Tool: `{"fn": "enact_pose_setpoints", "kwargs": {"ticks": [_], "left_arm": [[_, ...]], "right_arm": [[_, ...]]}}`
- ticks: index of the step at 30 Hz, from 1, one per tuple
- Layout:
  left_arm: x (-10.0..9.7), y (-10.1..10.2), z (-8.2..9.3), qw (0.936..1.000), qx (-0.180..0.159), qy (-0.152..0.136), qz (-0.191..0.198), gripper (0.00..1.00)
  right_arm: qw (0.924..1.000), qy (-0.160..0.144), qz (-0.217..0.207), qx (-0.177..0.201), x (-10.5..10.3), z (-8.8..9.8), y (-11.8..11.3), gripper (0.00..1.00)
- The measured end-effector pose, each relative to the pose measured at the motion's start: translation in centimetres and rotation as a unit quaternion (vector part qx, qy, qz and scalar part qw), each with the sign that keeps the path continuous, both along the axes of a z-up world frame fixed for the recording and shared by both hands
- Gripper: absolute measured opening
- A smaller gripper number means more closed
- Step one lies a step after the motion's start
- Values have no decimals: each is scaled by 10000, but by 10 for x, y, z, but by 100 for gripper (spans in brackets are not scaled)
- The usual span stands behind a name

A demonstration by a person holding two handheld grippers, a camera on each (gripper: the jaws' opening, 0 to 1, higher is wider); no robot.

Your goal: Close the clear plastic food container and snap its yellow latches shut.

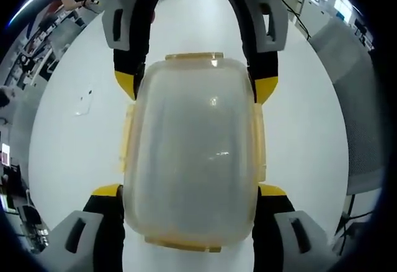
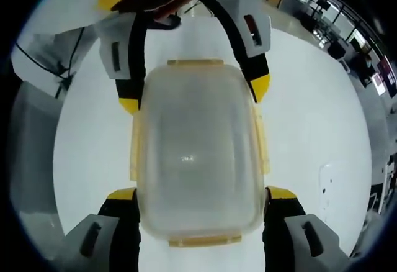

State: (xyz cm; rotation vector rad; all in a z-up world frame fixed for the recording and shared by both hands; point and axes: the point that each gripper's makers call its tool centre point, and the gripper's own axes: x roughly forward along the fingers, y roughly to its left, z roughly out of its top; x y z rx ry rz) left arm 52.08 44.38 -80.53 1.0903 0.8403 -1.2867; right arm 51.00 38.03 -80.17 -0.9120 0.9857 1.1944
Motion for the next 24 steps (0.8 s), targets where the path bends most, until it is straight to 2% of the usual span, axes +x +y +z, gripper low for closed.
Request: {"fn": "enact_pose_setpoints", "kwargs": {"ticks": [5,8,12,15,16,17,21,24], "left_arm": [[0,0,0,10000,2,-29,-72,86],[0,1,1,9999,2,-37,-119,86],[1,-2,7,9998,-52,-132,-145,90],[3,-3,15,9997,-188,-119,-60,91],[2,-3,17,9996,-256,-84,-17,91],[1,-7,21,9987,-498,-20,60,91],[2,-5,27,9938,-1049,155,333,90],[7,-6,37,9849,-1634,101,566,90]], "right_arm": [[10000,79,8,-28,0,0,-1,83],[9999,55,151,-25,-3,0,-2,84],[9998,-1,41,185,0,5,-1,90],[9992,-143,-14,371,5,11,-3,89],[9980,-196,-106,599,7,16,-1,89],[9964,-195,-136,809,7,20,2,88],[9858,-279,-353,1619,3,31,9,86],[9801,-303,-528,1891,-2,31,10,87]]}}
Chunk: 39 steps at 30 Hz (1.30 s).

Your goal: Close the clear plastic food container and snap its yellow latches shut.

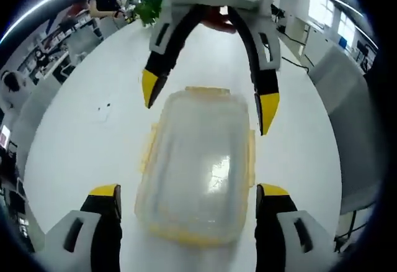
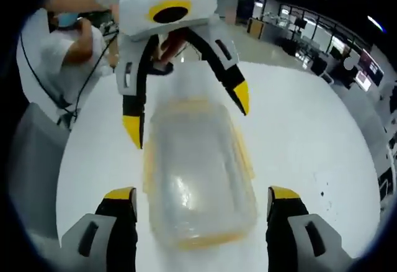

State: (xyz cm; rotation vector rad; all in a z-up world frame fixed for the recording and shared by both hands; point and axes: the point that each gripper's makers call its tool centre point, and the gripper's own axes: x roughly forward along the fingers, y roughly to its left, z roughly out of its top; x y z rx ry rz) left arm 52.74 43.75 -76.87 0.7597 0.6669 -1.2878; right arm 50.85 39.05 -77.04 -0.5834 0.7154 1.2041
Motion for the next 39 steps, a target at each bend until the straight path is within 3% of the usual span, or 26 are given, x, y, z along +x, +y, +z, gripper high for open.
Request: {"fn": "enact_pose_setpoints", "kwargs": {"ticks": [2,5,8,10,11,13,17,20,26,28,31,35,39], "left_arm": [[0,-3,7,9994,-318,4,130,89],[-4,-14,23,9942,-1054,-44,206,89],[-6,-15,23,9918,-1246,-165,249,89],[-11,-15,21,9902,-1349,-68,345,88],[-13,-21,28,9828,-1774,15,505,89],[-9,-21,36,9728,-2201,20,727,91],[-7,-19,42,9571,-2678,122,1096,91],[-8,-18,40,9472,-2899,324,1333,93],[-14,-18,36,9382,-3096,432,1484,89],[-17,-16,32,9364,-3014,650,1673,85],[-17,-15,38,9300,-3221,550,1683,84],[-14,-12,40,9202,-3369,685,1871,84],[-16,-12,42,9147,-3455,743,1961,85]], "right_arm": [[9999,-25,-85,91,-4,0,0,87],[9990,-114,-241,352,-5,1,1,87],[9950,-297,-584,753,1,8,3,86],[9896,-244,-948,1050,5,14,3,85],[9874,-309,-1010,1174,7,18,4,85],[9839,-311,-1176,1307,8,21,2,82],[9720,-360,-1587,1696,13,28,2,82],[9683,-325,-1769,1736,11,26,1,80],[9637,-361,-1922,1816,10,24,1,75],[9629,-349,-1964,1817,9,24,0,74],[9568,-290,-2113,1977,10,26,0,73],[9532,-300,-2200,2051,9,28,-2,71],[9509,-302,-2261,2094,8,29,-4,71]]}}
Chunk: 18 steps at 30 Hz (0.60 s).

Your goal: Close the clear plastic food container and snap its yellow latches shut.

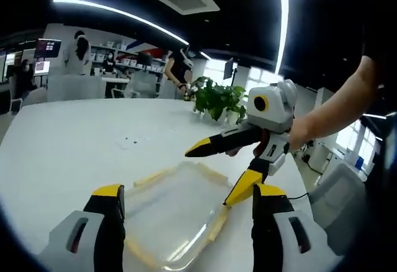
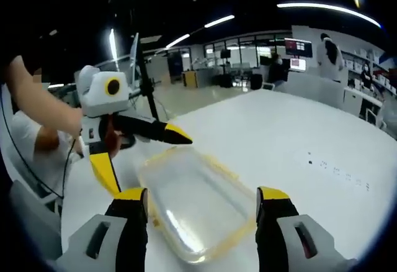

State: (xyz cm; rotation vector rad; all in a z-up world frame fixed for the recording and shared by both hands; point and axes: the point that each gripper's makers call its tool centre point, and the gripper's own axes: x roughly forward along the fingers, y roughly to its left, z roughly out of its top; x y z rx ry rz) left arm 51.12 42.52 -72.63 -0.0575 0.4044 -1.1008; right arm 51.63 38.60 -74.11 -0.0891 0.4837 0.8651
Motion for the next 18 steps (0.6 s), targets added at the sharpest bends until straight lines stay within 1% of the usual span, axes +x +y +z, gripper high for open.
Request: {"fn": "enact_pose_setpoints", "kwargs": {"ticks": [2,6,9,16,18], "left_arm": [[1,1,0,9999,-81,68,56,85],[-2,2,4,9997,-173,109,127,84],[-2,4,8,9994,-250,131,185,85],[-2,13,8,9993,-203,79,315,85],[-5,14,9,9993,-198,86,320,86]], "right_arm": [[10000,26,-20,24,-2,0,-1,72],[10000,-7,-58,80,-5,3,-4,73],[9998,-16,-123,143,-6,5,-7,75],[9994,-106,-278,186,-12,10,-17,75],[9992,-122,-337,184,-13,11,-21,76]]}}
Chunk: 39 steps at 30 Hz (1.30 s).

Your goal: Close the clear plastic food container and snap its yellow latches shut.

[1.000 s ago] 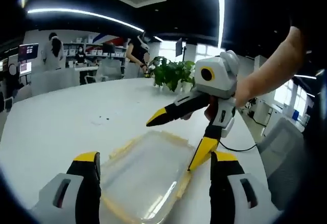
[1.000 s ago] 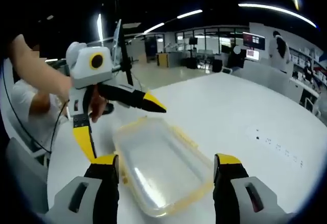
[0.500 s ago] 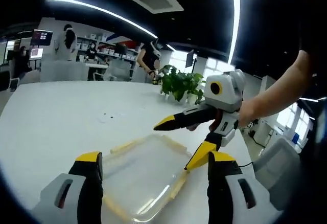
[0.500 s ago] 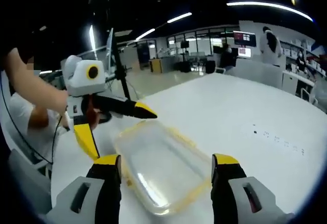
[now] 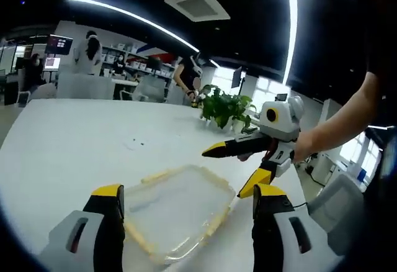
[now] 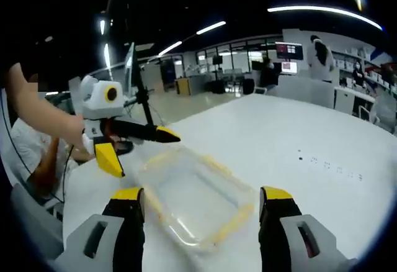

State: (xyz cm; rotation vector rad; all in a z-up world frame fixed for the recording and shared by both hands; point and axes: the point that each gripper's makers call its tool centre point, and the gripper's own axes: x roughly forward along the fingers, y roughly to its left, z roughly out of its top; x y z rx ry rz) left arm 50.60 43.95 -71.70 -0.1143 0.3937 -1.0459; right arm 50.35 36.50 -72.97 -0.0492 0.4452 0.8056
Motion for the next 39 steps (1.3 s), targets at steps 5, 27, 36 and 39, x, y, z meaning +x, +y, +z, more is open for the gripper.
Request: {"fn": "enact_pose_setpoints", "kwargs": {"ticks": [5,27,36,39], "left_arm": [[-5,1,6,10000,-15,-39,44,88],[-19,24,13,9985,150,-263,463,83],[-30,28,19,9976,34,-251,646,82],[-30,33,19,9971,9,-241,722,82]], "right_arm": [[9999,-14,-115,20,-2,4,-9,76],[9992,-207,-318,126,-22,21,-23,77],[9985,-239,-442,220,-36,26,-32,77],[9980,-257,-520,258,-39,29,-37,77]]}}
